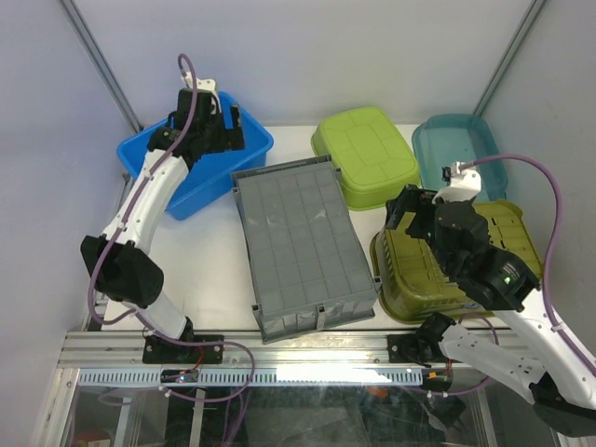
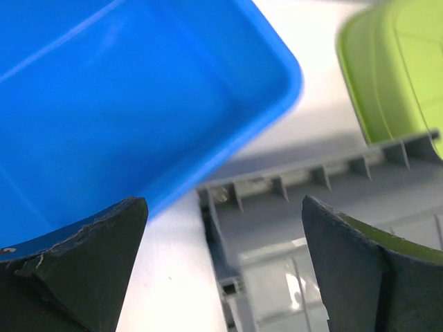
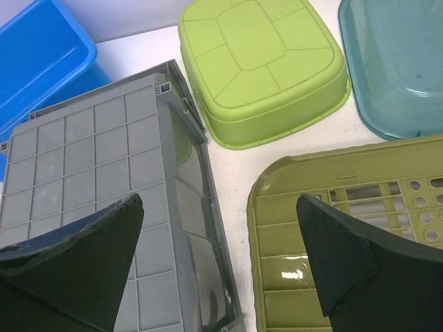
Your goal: Turn the large container upside down
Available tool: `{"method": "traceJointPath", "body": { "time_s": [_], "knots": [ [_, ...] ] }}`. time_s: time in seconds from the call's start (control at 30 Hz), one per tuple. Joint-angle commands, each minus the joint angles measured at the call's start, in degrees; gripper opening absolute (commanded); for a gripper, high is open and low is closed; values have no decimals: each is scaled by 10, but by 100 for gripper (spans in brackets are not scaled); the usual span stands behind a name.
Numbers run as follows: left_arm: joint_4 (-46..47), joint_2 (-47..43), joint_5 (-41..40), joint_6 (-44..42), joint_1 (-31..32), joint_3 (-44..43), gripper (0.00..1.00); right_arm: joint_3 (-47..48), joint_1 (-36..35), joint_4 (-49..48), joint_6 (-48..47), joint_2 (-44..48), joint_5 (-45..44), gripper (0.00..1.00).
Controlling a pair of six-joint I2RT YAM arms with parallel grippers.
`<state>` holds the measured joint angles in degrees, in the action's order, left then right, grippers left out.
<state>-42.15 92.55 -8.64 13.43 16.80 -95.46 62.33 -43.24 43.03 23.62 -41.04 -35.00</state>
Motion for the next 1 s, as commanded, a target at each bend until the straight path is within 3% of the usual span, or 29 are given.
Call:
{"method": "traceJointPath", "body": {
  "time_s": [0.0, 0.23, 0.47, 0.7, 0.97],
  "knots": [
    [-15, 62, 1, -22, -51, -90, 99, 5, 0, -49, -15, -17, 12, 97],
    [-9, 139, 80, 52, -79, -127, 99, 10, 0, -67, -25, -43, 14, 98],
    [-5, 299, 112, 132, -76, -329, 99, 18, 0, -75, -29, -71, 27, 99],
    [15, 430, 85, 152, -54, -462, 99, 10, 0, -73, -25, -74, 30, 99],
    [48, 498, 66, 117, -22, -470, 96, 3, 0, -73, -26, -86, 32, 99]
  ]
}}
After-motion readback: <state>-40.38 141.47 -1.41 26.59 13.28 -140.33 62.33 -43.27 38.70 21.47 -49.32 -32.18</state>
